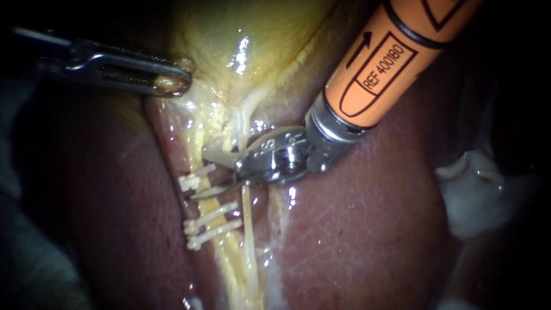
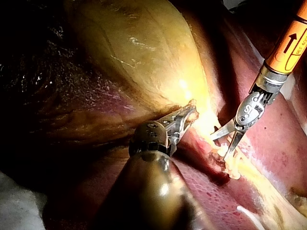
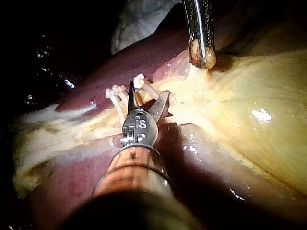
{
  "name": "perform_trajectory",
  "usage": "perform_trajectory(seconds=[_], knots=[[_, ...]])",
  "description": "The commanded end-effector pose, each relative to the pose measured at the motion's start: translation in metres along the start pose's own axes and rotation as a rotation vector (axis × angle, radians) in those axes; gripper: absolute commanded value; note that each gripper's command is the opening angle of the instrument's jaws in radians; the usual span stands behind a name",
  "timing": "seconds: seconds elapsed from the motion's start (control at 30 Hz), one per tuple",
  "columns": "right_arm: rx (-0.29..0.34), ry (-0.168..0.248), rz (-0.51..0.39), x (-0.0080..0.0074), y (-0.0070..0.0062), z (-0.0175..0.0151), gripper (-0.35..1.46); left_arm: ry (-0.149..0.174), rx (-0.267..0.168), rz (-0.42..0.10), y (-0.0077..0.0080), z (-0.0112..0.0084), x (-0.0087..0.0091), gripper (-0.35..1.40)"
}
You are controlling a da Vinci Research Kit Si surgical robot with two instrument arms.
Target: Go to the cutting position left tube
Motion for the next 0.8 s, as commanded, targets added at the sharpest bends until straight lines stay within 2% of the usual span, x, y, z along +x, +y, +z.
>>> perform_trajectory(seconds=[0.03,0.23,0.43,0.57,0.6,0.67,0.73,0.8], knots=[[0.002,0.001,-0.001,0.0000,0.0000,-0.0003,1.39,-0.001,-0.001,0.000,0.0000,0.0000,0.0000,-0.35],[0.014,-0.001,-0.002,-0.0004,-0.0002,-0.0025,1.42,-0.001,-0.001,0.000,0.0000,-0.0001,0.0000,-0.35],[0.019,0.016,0.019,0.0003,0.0004,-0.0065,1.42,-0.001,-0.001,0.001,0.0000,-0.0001,0.0000,-0.35],[0.009,0.022,0.042,0.0002,0.0003,-0.0083,1.42,-0.001,-0.002,0.001,0.0000,-0.0001,0.0000,-0.35],[0.024,0.024,0.046,0.0001,0.0003,-0.0085,1.44,-0.001,-0.002,0.001,0.0000,-0.0001,0.0000,-0.35],[0.103,0.051,0.050,0.0000,0.0002,-0.0087,1.44,-0.001,-0.002,0.001,0.0000,-0.0001,0.0000,-0.35],[0.144,0.068,0.038,0.0000,0.0001,-0.0087,1.44,-0.001,-0.002,0.001,-0.0001,-0.0002,0.0000,-0.35],[0.197,0.093,0.070,0.0000,0.0001,-0.0085,1.44,-0.001,-0.002,0.001,0.0000,-0.0002,0.0000,-0.35]])
